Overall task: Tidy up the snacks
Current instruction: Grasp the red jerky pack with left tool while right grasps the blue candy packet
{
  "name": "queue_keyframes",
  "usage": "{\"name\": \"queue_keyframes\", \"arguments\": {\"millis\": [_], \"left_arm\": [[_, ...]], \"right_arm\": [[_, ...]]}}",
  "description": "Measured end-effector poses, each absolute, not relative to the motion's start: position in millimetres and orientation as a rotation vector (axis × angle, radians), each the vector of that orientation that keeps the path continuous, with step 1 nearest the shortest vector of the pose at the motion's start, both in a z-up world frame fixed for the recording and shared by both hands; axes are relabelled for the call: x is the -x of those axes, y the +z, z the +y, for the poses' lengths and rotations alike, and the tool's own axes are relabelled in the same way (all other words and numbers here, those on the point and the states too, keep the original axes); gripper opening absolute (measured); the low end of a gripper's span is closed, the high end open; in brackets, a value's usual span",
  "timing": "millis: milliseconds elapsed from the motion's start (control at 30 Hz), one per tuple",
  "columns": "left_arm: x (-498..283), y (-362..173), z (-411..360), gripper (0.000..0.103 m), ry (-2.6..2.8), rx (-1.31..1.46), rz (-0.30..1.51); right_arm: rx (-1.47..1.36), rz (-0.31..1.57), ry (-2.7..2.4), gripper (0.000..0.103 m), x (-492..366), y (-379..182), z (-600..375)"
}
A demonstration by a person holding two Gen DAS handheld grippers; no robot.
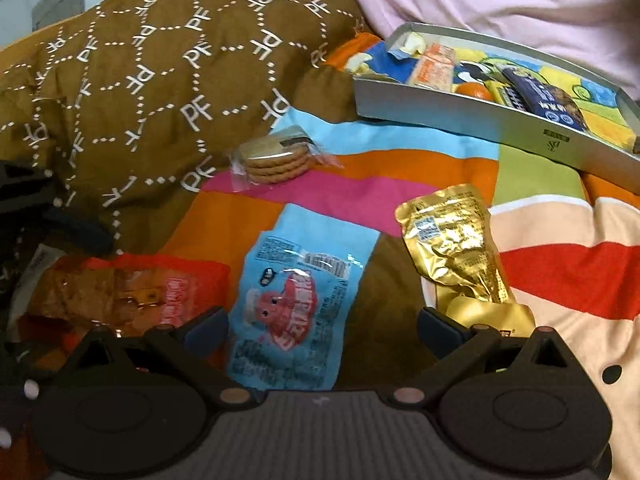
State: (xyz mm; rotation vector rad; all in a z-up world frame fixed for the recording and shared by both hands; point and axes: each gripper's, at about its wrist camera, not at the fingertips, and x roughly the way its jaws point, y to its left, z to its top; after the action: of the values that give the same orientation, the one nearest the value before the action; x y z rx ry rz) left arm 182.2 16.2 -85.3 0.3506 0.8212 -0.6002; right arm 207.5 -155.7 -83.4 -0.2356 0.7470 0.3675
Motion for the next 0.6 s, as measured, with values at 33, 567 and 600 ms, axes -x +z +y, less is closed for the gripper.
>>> {"name": "queue_keyframes", "arguments": {"millis": [33, 567, 600], "left_arm": [[-181.7, -86.3, 15.0, 0.095, -0.606, -0.361, 0.819], [-185.9, -88.3, 18.5, 0.069, -0.566, -0.338, 0.842], [-186.7, -88.2, 19.2, 0.068, -0.561, -0.331, 0.846]], "right_arm": [[0.239, 0.747, 0.368, 0.103, -207.5, -83.6, -155.2], [0.265, 0.774, 0.424, 0.068, -203.6, -85.0, -151.1], [0.265, 0.783, 0.425, 0.068, -204.1, -84.1, -152.2]]}}
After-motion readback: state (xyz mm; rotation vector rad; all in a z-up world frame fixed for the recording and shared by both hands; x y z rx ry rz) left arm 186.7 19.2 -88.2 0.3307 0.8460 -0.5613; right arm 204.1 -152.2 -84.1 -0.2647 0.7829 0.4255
